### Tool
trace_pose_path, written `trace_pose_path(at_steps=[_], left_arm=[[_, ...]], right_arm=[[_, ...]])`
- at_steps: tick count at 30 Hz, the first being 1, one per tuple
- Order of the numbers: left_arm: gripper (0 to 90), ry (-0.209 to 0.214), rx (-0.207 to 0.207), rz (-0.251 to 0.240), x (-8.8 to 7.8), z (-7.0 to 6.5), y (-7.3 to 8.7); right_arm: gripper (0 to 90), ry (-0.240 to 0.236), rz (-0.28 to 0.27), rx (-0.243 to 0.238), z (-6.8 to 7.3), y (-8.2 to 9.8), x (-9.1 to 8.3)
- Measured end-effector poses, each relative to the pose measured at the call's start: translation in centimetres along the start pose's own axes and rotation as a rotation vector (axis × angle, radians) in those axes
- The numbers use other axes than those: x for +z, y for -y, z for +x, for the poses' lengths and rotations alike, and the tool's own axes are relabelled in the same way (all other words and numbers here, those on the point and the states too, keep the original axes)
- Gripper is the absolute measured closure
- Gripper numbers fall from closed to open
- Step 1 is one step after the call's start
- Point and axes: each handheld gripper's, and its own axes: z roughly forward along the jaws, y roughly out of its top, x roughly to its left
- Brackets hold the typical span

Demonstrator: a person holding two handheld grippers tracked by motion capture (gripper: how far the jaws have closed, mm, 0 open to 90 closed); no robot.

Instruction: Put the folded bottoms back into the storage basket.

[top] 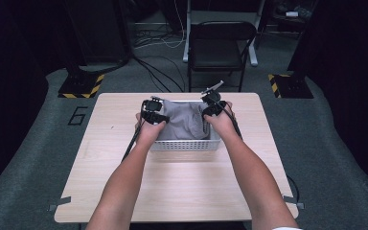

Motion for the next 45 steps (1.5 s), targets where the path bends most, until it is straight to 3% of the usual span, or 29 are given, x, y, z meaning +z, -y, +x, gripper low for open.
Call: trace_pose_path(at_steps=[4,16,23,28,31,45], left_arm=[[78.2,0.003,-0.019,0.001,0.2,-0.4,0.1],[78.2,0.004,-0.004,0.001,0.5,-0.6,0.1],[78.2,0.010,-0.021,0.003,0.5,-0.6,0.1],[78.2,0.013,-0.019,-0.001,0.7,-0.6,0.0],[78.2,0.009,-0.011,0.003,0.9,-0.5,0.0],[76.9,-0.022,-0.012,0.050,1.8,-0.3,0.1]], right_arm=[[77.0,-0.001,0.006,0.005,-0.3,0.3,0.3],[76.7,0.004,0.010,0.003,-0.5,0.6,0.7],[75.6,0.003,0.011,0.011,-0.5,0.5,0.7],[74.2,-0.001,0.002,0.018,-0.7,0.5,0.5],[68.3,0.003,-0.008,0.024,-0.9,0.5,0.2],[66.0,0.015,-0.035,0.021,-1.5,0.8,-1.2]])
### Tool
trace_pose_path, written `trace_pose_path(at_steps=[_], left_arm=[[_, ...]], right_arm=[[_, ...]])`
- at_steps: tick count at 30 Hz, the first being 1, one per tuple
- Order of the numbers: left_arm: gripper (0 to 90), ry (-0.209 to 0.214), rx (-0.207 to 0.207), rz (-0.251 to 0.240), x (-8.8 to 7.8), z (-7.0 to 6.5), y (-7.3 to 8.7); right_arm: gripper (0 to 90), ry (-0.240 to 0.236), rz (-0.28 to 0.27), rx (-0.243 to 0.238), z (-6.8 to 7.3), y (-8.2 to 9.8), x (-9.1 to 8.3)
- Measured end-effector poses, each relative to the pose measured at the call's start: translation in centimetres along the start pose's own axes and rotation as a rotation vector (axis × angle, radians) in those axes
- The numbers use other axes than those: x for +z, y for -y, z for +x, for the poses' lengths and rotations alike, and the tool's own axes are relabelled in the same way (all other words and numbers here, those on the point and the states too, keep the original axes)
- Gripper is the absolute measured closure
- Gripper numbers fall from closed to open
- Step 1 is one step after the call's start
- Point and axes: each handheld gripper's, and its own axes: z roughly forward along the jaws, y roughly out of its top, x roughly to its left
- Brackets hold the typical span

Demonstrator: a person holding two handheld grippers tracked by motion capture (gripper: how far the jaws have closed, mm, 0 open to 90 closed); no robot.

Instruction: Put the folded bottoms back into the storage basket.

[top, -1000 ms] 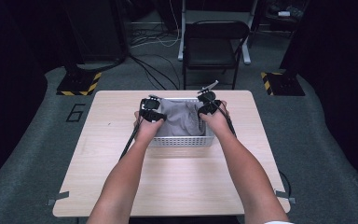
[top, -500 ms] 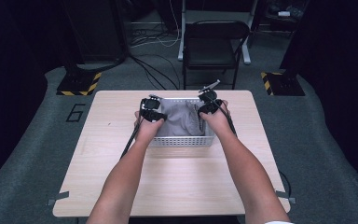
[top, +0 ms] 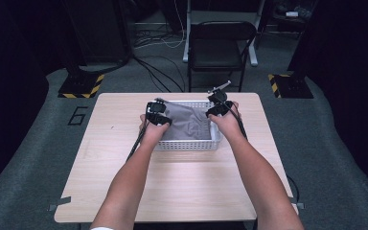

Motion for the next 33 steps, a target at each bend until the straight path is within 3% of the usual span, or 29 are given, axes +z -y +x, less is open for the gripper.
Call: trace_pose_path(at_steps=[5,12,19,33], left_arm=[[74.6,-0.011,0.001,0.028,0.2,0.1,0.0],[59.9,-0.109,-0.001,0.023,-0.4,0.9,-0.1],[55.4,-0.099,-0.030,-0.009,-1.6,1.6,-0.1],[49.8,-0.059,-0.004,-0.044,-3.7,1.9,0.0]], right_arm=[[66.1,-0.008,-0.002,0.016,-0.1,0.0,-0.4],[64.5,-0.004,-0.012,0.005,-0.5,0.1,-0.6],[62.8,-0.024,-0.024,-0.003,-0.2,0.1,-1.0],[53.7,-0.035,-0.016,-0.042,1.0,-0.1,-1.0]])
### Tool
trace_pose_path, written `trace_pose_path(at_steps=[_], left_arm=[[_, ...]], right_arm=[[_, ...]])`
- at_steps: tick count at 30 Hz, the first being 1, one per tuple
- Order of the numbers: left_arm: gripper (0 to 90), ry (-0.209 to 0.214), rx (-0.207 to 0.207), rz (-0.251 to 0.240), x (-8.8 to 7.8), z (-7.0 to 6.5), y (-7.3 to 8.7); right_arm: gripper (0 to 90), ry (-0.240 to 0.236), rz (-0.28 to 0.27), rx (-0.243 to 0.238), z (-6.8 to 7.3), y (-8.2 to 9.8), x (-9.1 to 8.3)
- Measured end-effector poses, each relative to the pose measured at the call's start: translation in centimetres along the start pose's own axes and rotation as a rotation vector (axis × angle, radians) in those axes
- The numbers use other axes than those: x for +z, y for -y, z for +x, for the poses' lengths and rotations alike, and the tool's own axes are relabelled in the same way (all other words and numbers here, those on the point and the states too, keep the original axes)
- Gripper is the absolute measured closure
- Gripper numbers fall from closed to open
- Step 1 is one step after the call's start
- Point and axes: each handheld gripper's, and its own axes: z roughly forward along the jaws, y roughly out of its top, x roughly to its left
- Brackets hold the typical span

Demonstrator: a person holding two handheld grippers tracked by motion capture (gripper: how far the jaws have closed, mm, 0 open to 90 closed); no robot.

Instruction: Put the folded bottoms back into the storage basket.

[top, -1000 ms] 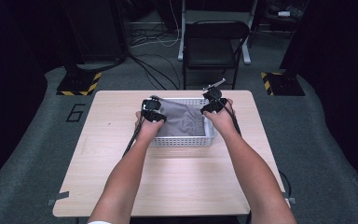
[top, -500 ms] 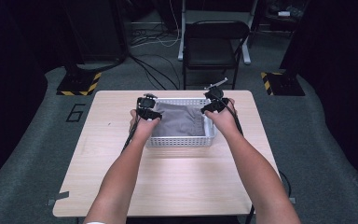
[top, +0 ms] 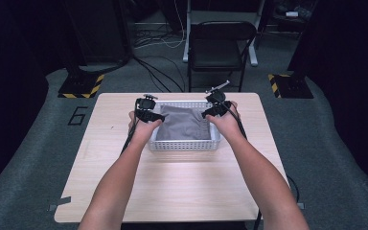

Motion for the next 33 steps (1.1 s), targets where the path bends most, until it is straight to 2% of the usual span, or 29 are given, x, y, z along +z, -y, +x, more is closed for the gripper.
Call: trace_pose_path(at_steps=[1,4,8,10,11,12,18,21,25,31,32,33], left_arm=[[49.6,0.006,-0.006,-0.006,-0.2,0.0,0.0],[49.0,0.008,0.011,-0.013,-0.6,0.0,0.0],[48.9,0.017,-0.001,-0.026,-1.1,0.0,-0.1],[48.6,0.016,0.013,-0.027,-1.4,0.0,-0.1],[48.4,0.020,0.006,-0.029,-1.6,-0.1,-0.1],[48.2,0.022,0.018,-0.032,-1.8,-0.1,-0.1],[47.8,0.045,0.025,-0.049,-2.7,-0.2,0.2],[47.9,0.057,0.034,-0.053,-3.2,-0.2,0.5],[47.9,0.071,0.056,-0.064,-4.0,-0.1,0.8],[47.9,0.081,0.049,-0.077,-5.2,0.1,1.3],[47.9,0.082,0.057,-0.071,-5.4,0.2,1.4],[47.9,0.081,0.063,-0.074,-5.7,0.2,1.6]], right_arm=[[53.5,0.000,-0.002,-0.001,0.1,0.0,0.0],[53.2,-0.005,-0.006,-0.006,0.2,0.0,-0.2],[53.1,-0.004,-0.008,-0.003,0.2,0.1,-0.6],[53.0,-0.006,-0.014,-0.007,0.1,0.1,-0.8],[52.9,-0.004,-0.011,-0.010,0.1,0.1,-0.9],[52.7,-0.005,-0.011,-0.008,0.1,0.2,-1.0],[51.6,-0.014,-0.018,-0.023,0.3,0.5,-1.9],[51.0,-0.029,-0.005,-0.022,0.4,0.7,-2.3],[51.0,-0.038,-0.002,-0.053,0.8,1.3,-2.8],[51.0,-0.073,-0.002,-0.085,1.7,2.5,-3.4],[51.0,-0.078,-0.001,-0.080,1.9,2.7,-3.5],[51.1,-0.085,-0.003,-0.094,2.0,2.9,-3.6]])
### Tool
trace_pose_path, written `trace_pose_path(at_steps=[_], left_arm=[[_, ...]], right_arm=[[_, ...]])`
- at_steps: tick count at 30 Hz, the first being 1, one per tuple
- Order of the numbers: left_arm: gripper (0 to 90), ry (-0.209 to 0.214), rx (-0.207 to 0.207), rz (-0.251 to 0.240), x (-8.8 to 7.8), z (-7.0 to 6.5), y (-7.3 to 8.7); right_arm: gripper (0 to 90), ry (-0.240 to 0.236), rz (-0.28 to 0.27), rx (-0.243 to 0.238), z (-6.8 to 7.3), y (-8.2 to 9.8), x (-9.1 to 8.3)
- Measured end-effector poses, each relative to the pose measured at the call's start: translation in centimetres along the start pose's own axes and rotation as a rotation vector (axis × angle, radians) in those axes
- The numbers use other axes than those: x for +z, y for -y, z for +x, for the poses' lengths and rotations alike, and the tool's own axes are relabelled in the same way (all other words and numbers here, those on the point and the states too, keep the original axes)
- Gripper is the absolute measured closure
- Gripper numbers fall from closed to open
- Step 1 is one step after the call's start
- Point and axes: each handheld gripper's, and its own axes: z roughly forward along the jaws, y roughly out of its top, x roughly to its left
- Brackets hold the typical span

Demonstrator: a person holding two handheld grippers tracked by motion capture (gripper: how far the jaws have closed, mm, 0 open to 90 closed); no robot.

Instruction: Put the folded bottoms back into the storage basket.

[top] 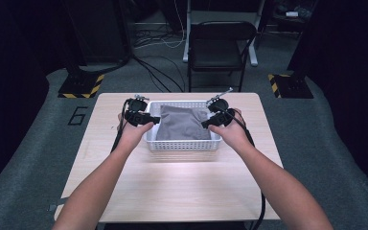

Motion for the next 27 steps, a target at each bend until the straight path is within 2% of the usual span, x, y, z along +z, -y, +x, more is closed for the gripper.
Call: trace_pose_path(at_steps=[4,7,8,9,13,19,21,25,27], left_arm=[[47.9,0.009,0.006,-0.004,-0.6,0.0,0.5],[47.9,0.023,0.025,0.003,-1.2,0.0,1.1],[47.9,0.026,0.008,-0.006,-1.2,-0.1,1.3],[47.9,0.031,0.021,0.001,-1.4,-0.1,1.5],[48.0,0.054,0.025,-0.008,-2.0,-0.6,2.4],[47.8,0.084,0.054,0.012,-2.5,-1.2,3.9],[47.5,0.085,0.081,0.017,-2.7,-1.4,4.5],[47.5,0.109,0.077,0.017,-2.7,-1.7,5.5],[47.6,0.114,0.075,0.015,-2.7,-1.9,6.1]], right_arm=[[51.1,-0.019,-0.003,-0.010,0.7,0.6,-0.3],[51.1,-0.032,-0.009,-0.025,1.2,1.0,-0.7],[51.1,-0.038,-0.013,-0.028,1.3,1.2,-0.8],[51.1,-0.044,-0.011,-0.033,1.4,1.3,-0.9],[51.1,-0.064,-0.011,-0.037,1.9,2.1,-1.3],[51.1,-0.078,0.001,-0.033,2.2,3.7,-1.1],[51.1,-0.086,-0.001,-0.038,2.3,4.3,-1.0],[51.1,-0.095,0.001,-0.035,2.6,5.4,-0.9],[51.0,-0.096,-0.004,-0.052,2.7,5.9,-0.8]])
